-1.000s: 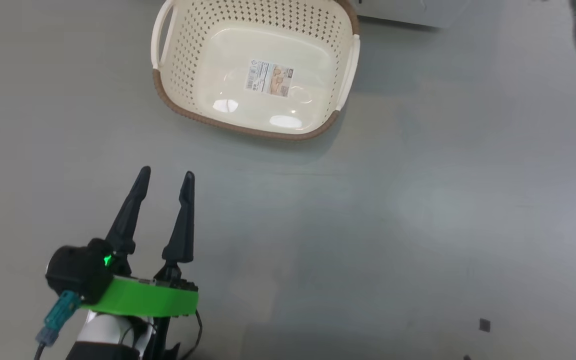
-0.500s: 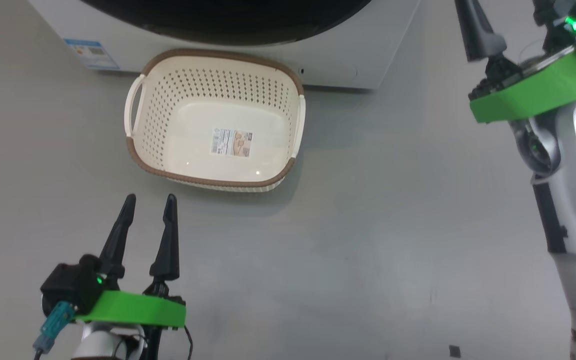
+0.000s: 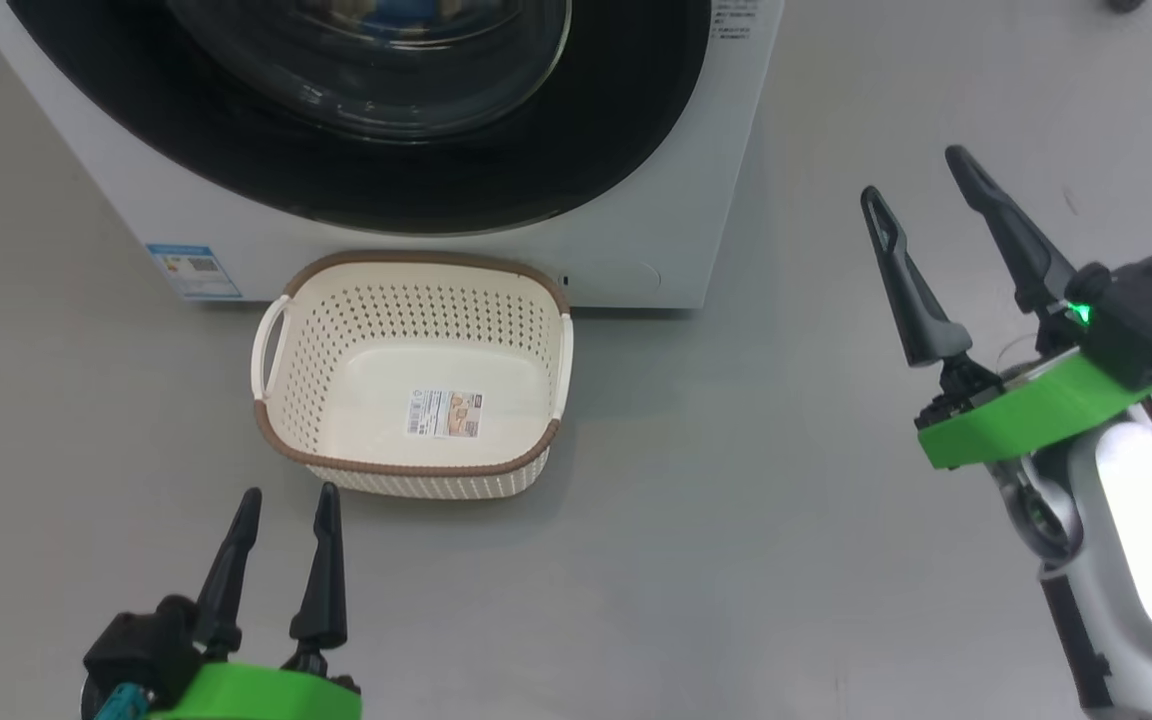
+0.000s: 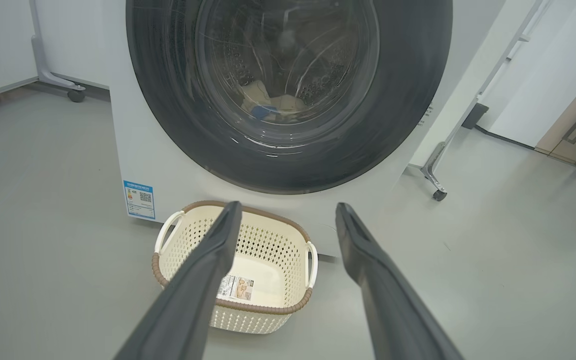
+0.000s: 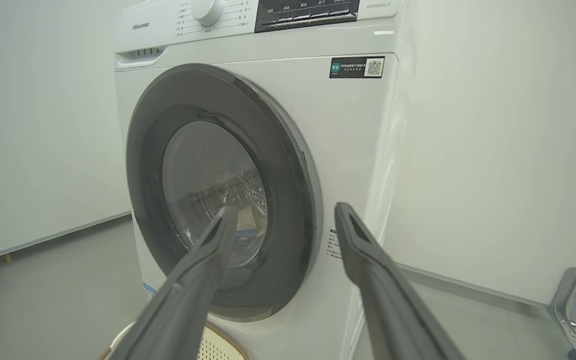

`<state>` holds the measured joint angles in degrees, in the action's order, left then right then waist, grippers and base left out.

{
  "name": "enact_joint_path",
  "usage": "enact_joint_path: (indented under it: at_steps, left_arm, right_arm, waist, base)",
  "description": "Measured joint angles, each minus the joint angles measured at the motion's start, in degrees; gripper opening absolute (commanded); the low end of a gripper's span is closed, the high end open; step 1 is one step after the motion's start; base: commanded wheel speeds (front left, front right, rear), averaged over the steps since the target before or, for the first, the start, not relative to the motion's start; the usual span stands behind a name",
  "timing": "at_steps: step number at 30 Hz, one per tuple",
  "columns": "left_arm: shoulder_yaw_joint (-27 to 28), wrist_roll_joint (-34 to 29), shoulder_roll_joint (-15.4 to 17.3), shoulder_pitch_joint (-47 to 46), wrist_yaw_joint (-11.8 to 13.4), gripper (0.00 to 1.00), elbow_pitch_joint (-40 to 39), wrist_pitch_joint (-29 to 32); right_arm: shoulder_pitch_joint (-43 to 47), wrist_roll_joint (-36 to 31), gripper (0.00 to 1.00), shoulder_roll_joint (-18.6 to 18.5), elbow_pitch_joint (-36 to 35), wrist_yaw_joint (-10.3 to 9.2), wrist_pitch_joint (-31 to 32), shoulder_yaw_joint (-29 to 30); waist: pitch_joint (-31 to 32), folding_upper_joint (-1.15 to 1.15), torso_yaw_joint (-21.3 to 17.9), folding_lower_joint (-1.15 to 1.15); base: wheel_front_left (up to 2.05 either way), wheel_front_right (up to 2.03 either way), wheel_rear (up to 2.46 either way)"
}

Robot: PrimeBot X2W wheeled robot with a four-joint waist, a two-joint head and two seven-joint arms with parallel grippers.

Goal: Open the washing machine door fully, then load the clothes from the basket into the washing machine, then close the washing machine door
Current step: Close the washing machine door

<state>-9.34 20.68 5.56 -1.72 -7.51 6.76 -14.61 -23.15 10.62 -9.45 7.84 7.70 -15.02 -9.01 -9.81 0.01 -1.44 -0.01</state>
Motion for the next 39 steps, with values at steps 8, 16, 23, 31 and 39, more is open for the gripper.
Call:
enact_joint_path:
  at_steps: [8, 16, 23, 31, 39]
  left_arm:
    - [0.0, 0.0, 0.0, 3.1, 0.0, 1.0, -0.2, 0.0]
    - [1.4, 0.2, 0.1, 5.8, 0.0, 1.0, -0.6, 0.0]
    - [1.9, 0.2, 0.1, 6.7, 0.0, 1.0, -0.7, 0.0]
    - [3.8, 0.2, 0.1, 7.7, 0.0, 1.0, -0.2, 0.0]
    - [4.9, 0.2, 0.0, 8.6, 0.0, 1.0, 0.5, 0.0]
  right_arm:
    - [8.4, 0.0, 1.0, 1.2, -2.5, 0.0, 0.0, 3.0]
    - [16.3, -0.1, 1.0, 2.8, -4.2, 0.0, 0.1, 5.0]
    - [21.5, -1.1, 1.0, 4.3, -4.0, 0.0, 0.2, 7.8]
    - [24.6, -2.2, 1.0, 5.5, -3.0, 0.0, 0.2, 10.8]
    - [25.9, -3.1, 1.0, 6.0, -1.8, 0.0, 0.2, 12.0]
  waist:
    - [3.4, 0.0, -1.7, 0.0]
    - [5.4, 0.0, -3.7, 0.0]
    - [6.7, 0.0, -5.0, 0.0]
    - [8.2, 0.0, -5.4, 0.0]
    - [8.8, 0.0, -4.7, 0.0]
  base:
    - [0.0, 0.0, 0.0]
    - [0.0, 0.0, 0.0]
    - [0.0, 0.0, 0.0]
    - [0.0, 0.0, 0.0]
    - [0.0, 0.0, 0.0]
